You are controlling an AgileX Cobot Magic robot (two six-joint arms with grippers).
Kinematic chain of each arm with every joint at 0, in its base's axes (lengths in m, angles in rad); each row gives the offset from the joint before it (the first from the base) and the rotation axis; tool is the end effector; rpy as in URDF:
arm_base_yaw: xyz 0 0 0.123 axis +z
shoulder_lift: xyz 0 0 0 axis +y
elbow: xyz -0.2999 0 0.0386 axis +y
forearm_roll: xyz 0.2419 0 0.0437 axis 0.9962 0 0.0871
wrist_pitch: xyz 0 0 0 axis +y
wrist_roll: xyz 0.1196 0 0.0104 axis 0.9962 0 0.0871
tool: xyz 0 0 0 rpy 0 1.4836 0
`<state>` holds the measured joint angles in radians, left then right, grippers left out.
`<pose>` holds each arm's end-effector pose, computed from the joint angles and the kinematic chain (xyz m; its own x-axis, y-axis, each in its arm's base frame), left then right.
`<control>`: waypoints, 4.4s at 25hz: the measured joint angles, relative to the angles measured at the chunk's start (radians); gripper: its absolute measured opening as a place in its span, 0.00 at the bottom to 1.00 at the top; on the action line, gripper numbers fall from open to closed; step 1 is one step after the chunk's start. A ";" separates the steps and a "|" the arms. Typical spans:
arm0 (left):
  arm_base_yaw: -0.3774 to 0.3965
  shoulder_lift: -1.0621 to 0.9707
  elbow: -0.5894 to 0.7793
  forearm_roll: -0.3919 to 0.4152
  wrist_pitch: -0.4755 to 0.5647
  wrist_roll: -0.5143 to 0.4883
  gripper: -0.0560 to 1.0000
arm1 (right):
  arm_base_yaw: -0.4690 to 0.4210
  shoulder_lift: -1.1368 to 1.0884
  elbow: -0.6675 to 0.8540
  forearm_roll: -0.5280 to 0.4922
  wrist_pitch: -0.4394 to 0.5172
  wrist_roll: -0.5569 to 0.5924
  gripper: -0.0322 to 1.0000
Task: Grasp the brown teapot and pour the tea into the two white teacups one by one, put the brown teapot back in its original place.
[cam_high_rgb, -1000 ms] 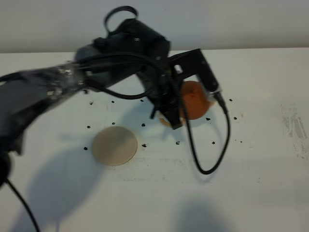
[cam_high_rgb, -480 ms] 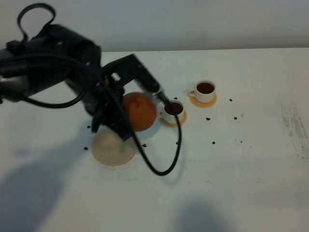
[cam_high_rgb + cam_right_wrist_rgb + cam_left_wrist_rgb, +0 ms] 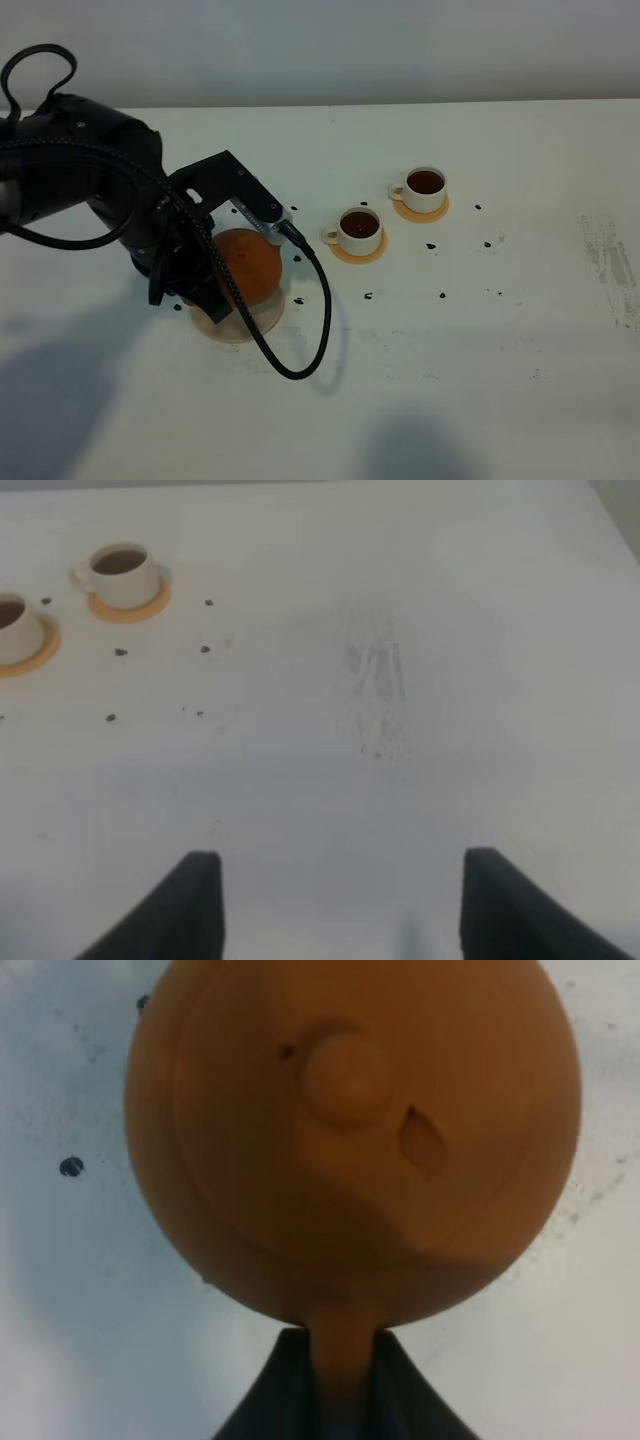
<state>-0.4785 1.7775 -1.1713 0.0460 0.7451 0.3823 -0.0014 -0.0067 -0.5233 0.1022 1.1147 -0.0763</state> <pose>0.3206 -0.1621 0.1923 -0.5913 0.7618 -0.2646 0.7553 0.6381 0.1494 -0.0084 0.0110 0.2627 -0.4727 -0.0304 -0.8807 -0.0940 0.9954 0.0161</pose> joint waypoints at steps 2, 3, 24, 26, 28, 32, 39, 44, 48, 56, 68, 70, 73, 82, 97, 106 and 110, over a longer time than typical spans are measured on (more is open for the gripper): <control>0.008 0.000 0.021 -0.011 -0.013 0.000 0.13 | 0.000 0.000 0.000 0.000 0.000 0.000 0.52; 0.014 0.000 0.033 -0.016 -0.018 0.000 0.13 | 0.000 0.000 0.000 0.000 0.000 0.000 0.52; 0.039 0.066 0.060 -0.025 -0.090 0.028 0.13 | 0.000 0.000 0.000 0.000 0.000 0.000 0.52; 0.039 0.077 0.060 -0.024 -0.092 0.029 0.13 | 0.000 0.000 0.000 0.000 0.000 0.000 0.52; 0.039 0.079 0.060 -0.024 -0.091 0.031 0.13 | 0.000 0.000 0.000 0.000 0.000 0.000 0.52; 0.039 0.079 0.060 -0.023 -0.092 0.035 0.13 | 0.000 0.000 0.000 0.000 0.000 0.000 0.52; 0.039 0.080 0.060 -0.023 -0.092 0.046 0.13 | 0.000 0.000 0.000 0.000 0.000 0.000 0.52; 0.039 0.081 0.060 -0.023 -0.090 0.046 0.13 | 0.000 0.000 0.000 0.000 0.000 0.000 0.52; 0.039 0.081 0.060 -0.023 -0.086 0.049 0.15 | 0.000 0.000 0.000 0.000 0.000 0.000 0.52; 0.044 0.081 0.060 -0.024 -0.058 0.048 0.49 | 0.000 0.000 0.000 0.000 0.000 0.000 0.52; 0.118 -0.065 0.060 -0.024 0.117 -0.022 0.56 | 0.000 0.000 0.000 0.000 0.000 0.000 0.52; 0.150 -0.113 0.060 -0.023 0.164 -0.073 0.56 | 0.000 0.000 0.000 0.000 0.000 0.000 0.52; 0.208 -0.206 0.060 -0.023 0.237 -0.159 0.56 | 0.000 0.000 0.000 0.000 0.000 0.000 0.52; 0.387 -0.448 0.060 -0.024 0.440 -0.258 0.56 | 0.000 0.000 0.000 0.000 0.000 0.000 0.52; 0.535 -0.972 0.374 -0.052 0.389 -0.363 0.56 | 0.000 0.000 0.000 0.000 0.000 0.000 0.52; 0.535 -1.204 0.489 -0.052 0.432 -0.475 0.56 | 0.000 0.000 0.000 0.000 0.000 0.000 0.52; 0.535 -1.309 0.583 -0.046 0.354 -0.479 0.56 | 0.000 0.000 0.000 0.000 0.000 0.000 0.52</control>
<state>0.0570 0.4680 -0.5884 0.0000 1.0992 -0.0968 -0.0014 -0.0067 -0.5233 0.1022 1.1147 -0.0763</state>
